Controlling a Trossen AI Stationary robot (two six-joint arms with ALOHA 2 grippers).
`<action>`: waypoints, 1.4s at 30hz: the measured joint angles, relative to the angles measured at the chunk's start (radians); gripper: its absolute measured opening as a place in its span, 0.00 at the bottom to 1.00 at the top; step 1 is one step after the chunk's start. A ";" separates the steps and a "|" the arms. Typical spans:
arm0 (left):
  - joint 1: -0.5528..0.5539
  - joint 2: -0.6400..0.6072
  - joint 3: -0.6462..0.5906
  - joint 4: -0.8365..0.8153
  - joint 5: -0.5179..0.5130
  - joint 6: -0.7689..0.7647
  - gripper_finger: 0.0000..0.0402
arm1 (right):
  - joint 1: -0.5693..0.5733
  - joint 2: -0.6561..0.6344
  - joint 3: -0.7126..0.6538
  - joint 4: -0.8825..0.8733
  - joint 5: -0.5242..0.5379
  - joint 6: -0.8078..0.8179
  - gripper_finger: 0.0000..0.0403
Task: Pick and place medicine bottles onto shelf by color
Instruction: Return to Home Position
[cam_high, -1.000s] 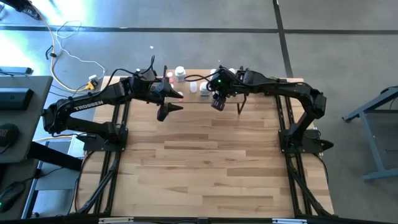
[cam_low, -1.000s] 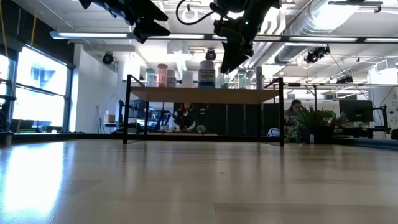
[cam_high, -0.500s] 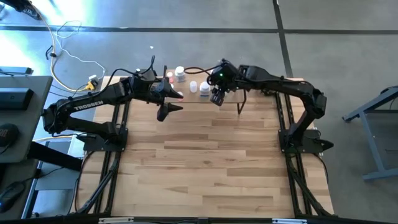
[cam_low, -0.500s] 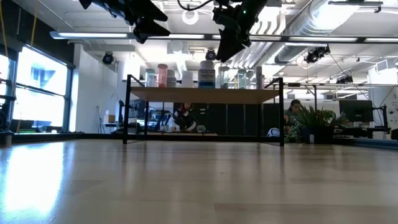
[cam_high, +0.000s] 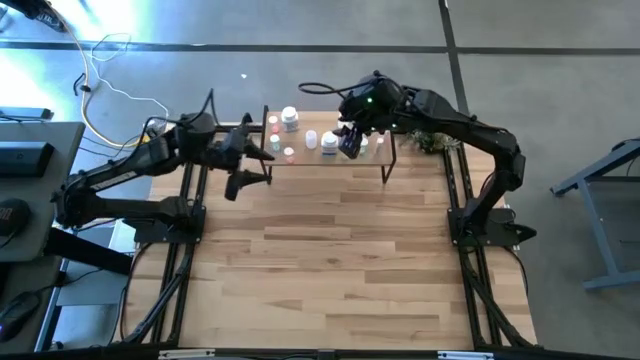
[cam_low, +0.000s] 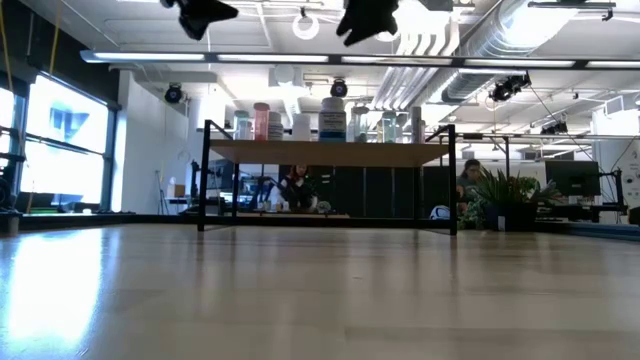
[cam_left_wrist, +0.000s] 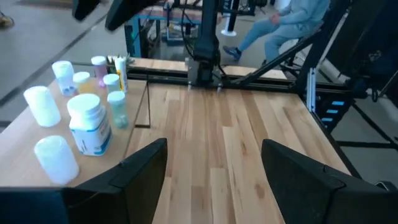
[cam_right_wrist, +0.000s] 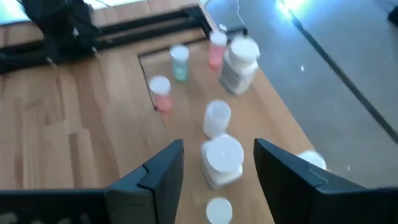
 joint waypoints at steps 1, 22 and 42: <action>0.000 -0.027 -0.024 0.010 0.000 -0.003 0.63 | 0.001 0.000 0.014 0.000 -0.001 -0.003 0.46; 0.002 -0.545 -0.696 0.356 -0.006 -0.225 0.63 | -0.014 -0.003 0.438 -0.090 0.001 -0.033 0.46; 0.004 -0.607 -0.957 0.624 -0.010 -0.304 0.63 | 0.011 -0.288 0.386 -0.406 0.056 0.003 0.46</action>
